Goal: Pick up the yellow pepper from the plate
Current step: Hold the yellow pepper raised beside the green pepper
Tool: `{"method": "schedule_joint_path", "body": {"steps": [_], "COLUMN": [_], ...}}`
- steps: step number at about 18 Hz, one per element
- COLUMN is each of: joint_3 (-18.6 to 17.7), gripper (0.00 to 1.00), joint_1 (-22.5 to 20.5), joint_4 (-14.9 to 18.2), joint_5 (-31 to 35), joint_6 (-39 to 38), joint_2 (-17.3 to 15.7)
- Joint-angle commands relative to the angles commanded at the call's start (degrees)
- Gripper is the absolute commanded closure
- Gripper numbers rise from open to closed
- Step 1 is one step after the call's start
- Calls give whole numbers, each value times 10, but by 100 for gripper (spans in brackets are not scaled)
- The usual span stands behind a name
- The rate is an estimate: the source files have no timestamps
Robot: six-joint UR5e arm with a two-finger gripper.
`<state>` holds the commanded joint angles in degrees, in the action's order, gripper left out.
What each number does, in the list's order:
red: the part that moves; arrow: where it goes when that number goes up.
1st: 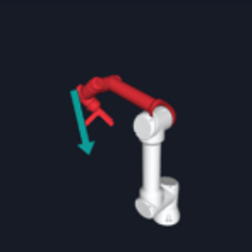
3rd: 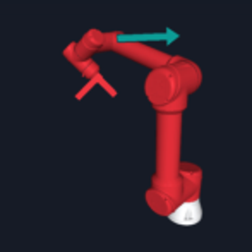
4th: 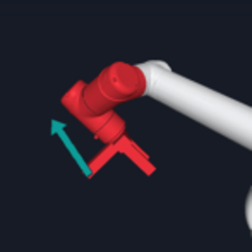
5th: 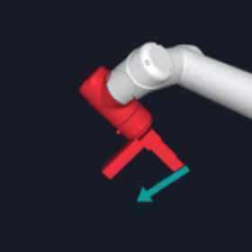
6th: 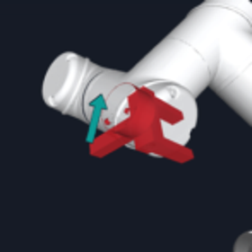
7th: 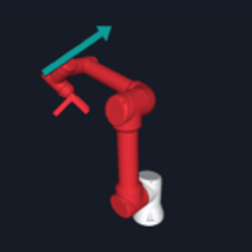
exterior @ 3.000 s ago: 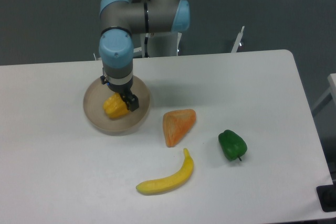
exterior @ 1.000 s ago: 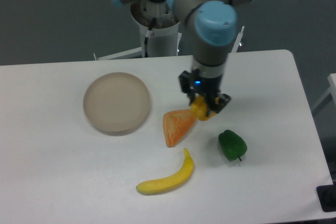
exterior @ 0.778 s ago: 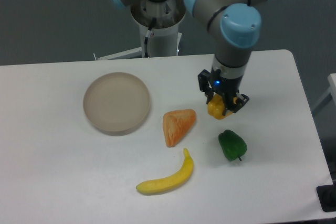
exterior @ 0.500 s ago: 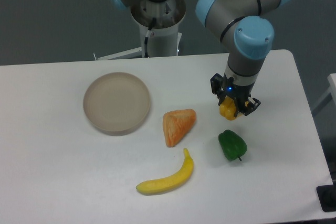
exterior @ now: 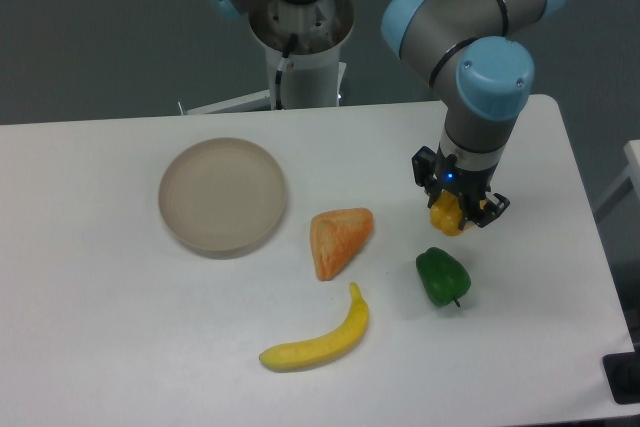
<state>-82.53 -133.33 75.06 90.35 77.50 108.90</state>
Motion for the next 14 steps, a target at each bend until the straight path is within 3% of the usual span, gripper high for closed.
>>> {"method": "schedule_joint_path", "body": {"steps": [3, 14], "joint_3": [3, 3], "gripper": [94, 94], "joint_1": [-1, -1], "joint_4": [12, 9], "joint_5": [-2, -12], "joint_6": [16, 35], "joint_2": [2, 5]}}
